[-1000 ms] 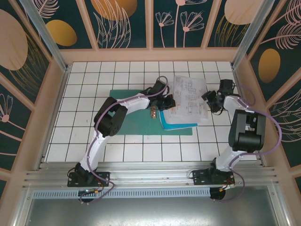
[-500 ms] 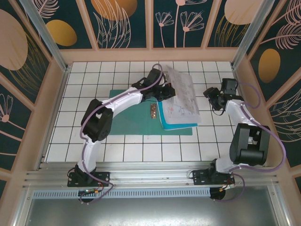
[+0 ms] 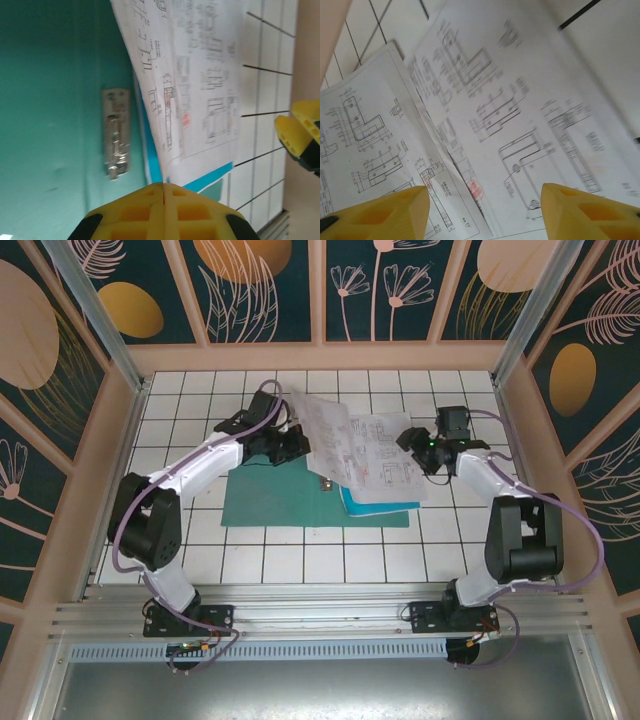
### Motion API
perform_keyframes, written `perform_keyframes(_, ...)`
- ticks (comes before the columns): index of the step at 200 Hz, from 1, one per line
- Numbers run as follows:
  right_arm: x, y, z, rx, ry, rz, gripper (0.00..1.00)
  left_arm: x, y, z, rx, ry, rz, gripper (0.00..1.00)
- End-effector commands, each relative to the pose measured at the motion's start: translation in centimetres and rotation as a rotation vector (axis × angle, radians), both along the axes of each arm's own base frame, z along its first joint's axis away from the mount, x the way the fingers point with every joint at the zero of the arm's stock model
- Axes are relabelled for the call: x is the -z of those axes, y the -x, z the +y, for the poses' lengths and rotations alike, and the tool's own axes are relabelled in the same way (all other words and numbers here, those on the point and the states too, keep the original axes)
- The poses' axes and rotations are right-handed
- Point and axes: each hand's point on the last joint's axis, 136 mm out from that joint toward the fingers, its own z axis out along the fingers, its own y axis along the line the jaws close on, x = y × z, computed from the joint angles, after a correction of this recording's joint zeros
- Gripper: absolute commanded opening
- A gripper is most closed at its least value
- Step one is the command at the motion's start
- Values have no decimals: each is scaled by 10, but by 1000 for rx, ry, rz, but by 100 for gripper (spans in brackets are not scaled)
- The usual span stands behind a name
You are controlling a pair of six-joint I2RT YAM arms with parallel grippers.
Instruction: Put the files into the folder
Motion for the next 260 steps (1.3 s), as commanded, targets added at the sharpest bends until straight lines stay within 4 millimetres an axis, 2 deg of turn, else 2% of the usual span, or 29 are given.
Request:
perform_keyframes(1,-10,-11,40,-106,-64,-40,61,11,19,33,-5,-105,19,0)
perform_keyframes(42,7,-9,98,-236,-100,1,61,39,31,65,-34,-229,49,0)
perform_keyframes(81,18,-9,139,-321,-120,29,61,60,38,77,-43,-292,73,0)
perform_keyframes(110,27,-8,163,-365,-124,56,61,73,42,89,-55,-353,82,0)
perform_keyframes(143,38,-7,174,-382,-117,88,61,83,46,100,-64,-413,94,0)
perform_keyframes(225,60,4,194,-427,-141,149,60,93,49,98,-54,-402,106,0)
perform_keyframes(260,56,3,200,-439,-155,140,59,95,50,97,-48,-397,108,0)
